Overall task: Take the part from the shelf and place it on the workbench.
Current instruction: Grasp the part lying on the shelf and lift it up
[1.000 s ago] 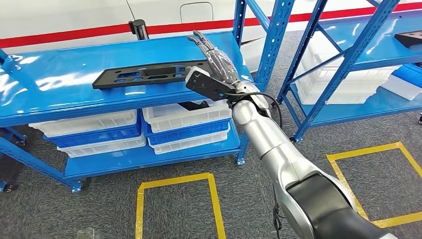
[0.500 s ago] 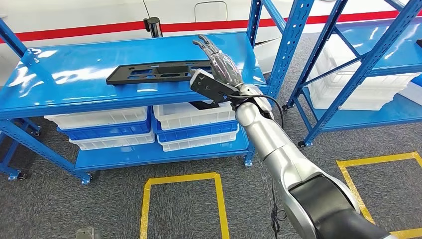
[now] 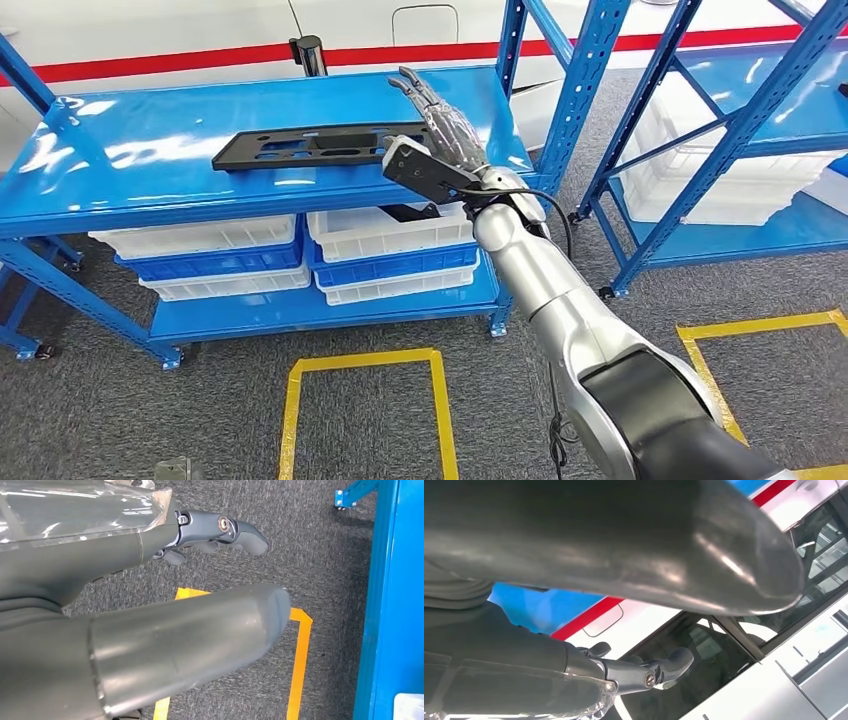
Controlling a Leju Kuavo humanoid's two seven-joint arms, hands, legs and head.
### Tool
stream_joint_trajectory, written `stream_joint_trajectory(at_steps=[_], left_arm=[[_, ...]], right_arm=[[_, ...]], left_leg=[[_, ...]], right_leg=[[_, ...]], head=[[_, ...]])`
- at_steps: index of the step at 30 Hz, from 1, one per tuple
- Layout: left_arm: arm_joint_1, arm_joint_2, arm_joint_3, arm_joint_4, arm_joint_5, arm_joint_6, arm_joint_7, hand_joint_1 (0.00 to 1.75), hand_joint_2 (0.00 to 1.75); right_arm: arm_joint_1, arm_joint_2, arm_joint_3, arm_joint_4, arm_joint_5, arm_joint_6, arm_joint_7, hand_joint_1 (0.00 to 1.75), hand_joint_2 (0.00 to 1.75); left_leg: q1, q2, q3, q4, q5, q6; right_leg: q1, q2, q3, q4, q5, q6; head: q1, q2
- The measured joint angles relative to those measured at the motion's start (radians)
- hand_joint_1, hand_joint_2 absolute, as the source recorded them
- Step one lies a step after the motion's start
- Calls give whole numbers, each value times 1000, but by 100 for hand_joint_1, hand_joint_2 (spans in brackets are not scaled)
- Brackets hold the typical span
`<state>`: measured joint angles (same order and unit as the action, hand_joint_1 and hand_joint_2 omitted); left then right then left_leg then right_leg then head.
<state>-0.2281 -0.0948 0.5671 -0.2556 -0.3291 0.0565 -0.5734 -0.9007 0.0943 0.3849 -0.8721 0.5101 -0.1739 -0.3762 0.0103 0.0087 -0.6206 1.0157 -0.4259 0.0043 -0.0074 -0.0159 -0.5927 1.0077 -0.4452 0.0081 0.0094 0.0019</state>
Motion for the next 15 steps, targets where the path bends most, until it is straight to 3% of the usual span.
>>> stream_joint_trajectory(at_steps=[3,9,15], left_arm=[[0,-2,0,0,9,5,7,0,0],[0,0,0,0,16,14,14,0,0],[1,1,0,0,19,17,15,0,0]], right_arm=[[3,-3,-1,0,-21,5,-1,0,0],[4,-8,-4,0,-35,9,-1,0,0],[5,-12,-7,0,-54,19,1,0,0]], left_leg=[[-7,-4,4,-8,2,1],[-17,-11,1,-7,3,14],[-19,-11,0,-7,5,18]], right_leg=[[8,-3,-3,1,-1,3],[4,-7,-1,-7,5,13],[2,-7,-1,-10,8,19]], head=[[1,0],[1,0],[1,0]])
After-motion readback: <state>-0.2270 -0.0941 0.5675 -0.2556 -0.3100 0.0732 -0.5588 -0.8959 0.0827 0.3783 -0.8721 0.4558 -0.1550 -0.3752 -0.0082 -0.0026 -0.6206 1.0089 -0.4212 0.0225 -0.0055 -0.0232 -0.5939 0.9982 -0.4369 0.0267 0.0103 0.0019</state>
